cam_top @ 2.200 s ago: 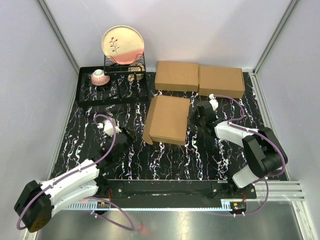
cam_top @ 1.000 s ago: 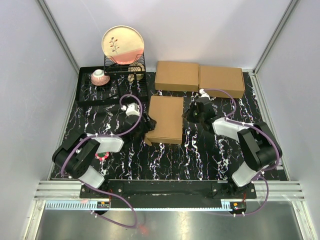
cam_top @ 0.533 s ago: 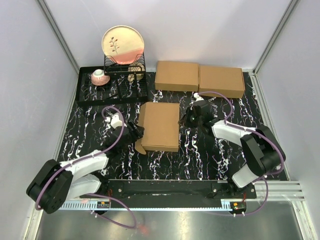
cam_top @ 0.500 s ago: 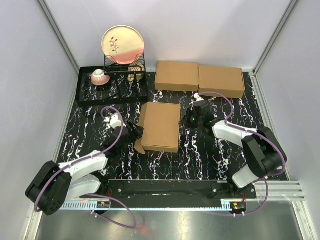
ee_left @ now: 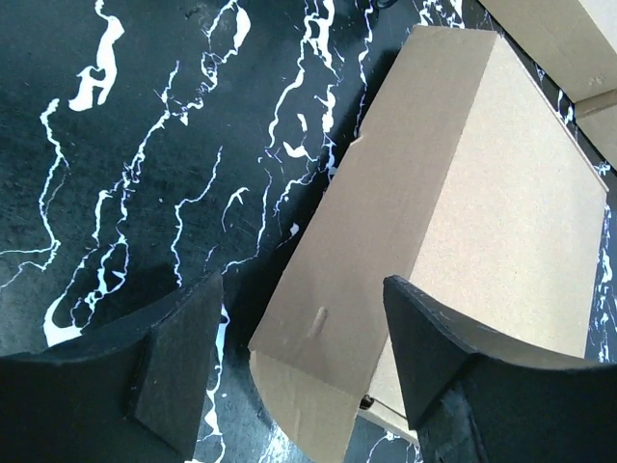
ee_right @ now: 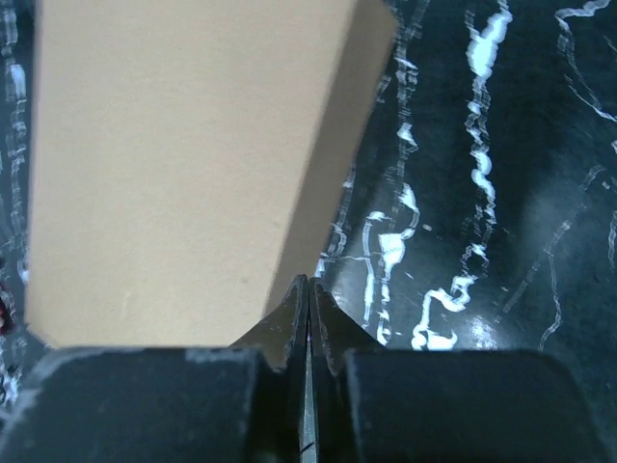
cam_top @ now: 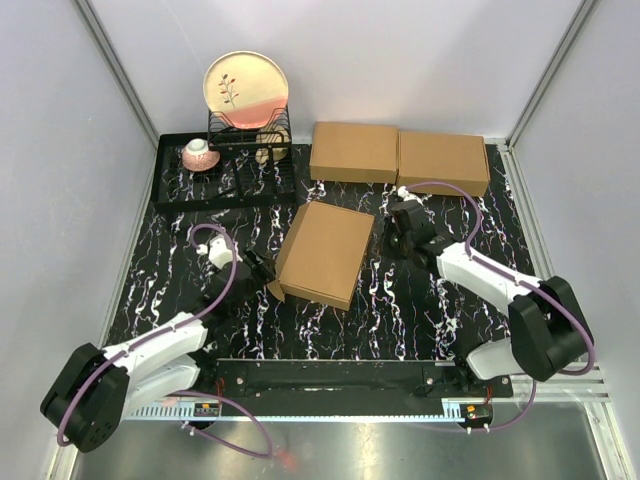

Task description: Fold the paper box

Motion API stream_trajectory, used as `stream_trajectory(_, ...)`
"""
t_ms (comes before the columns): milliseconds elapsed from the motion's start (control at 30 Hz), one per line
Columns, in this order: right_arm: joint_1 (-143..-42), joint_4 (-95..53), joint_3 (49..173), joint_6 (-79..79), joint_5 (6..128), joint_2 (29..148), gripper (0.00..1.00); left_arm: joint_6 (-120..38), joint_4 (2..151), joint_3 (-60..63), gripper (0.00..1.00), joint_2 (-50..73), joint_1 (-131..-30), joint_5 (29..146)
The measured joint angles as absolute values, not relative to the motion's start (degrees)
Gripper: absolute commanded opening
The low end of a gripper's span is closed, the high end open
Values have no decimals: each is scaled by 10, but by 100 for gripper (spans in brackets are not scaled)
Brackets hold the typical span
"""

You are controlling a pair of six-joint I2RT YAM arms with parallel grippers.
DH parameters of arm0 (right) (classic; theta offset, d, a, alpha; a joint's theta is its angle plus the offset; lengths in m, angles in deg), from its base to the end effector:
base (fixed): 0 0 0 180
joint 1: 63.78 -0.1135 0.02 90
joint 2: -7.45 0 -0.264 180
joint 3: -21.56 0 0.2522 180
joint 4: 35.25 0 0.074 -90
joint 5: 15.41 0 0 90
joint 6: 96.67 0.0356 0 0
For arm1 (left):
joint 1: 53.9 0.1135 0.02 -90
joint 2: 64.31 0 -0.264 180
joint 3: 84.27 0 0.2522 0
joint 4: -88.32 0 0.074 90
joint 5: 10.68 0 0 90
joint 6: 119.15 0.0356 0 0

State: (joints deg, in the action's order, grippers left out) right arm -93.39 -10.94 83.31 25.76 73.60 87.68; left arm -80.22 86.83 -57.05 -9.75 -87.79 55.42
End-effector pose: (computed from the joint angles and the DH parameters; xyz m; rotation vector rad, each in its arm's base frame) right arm 0.2560 0.1462 0.2193 0.0497 2.3855 0.5550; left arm 0.1610 -0.0908 0.1614 -0.5592 1.9868 -0.4978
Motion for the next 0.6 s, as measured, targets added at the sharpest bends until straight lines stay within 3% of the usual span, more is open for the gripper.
stream_trajectory(133, -934, -85, 833, 277, 783, 905, 16, -791, 874, -562, 72, -80, -878, 539)
stream_trajectory(333, -934, -67, 870, 283, 816, 1021, 17, -780, 916, -512, 70, 24, -878, 566)
stream_trajectory(600, -934, -120, 917, 277, 802, 1065, 18, -809, 987, -554, 68, 36, -880, 618)
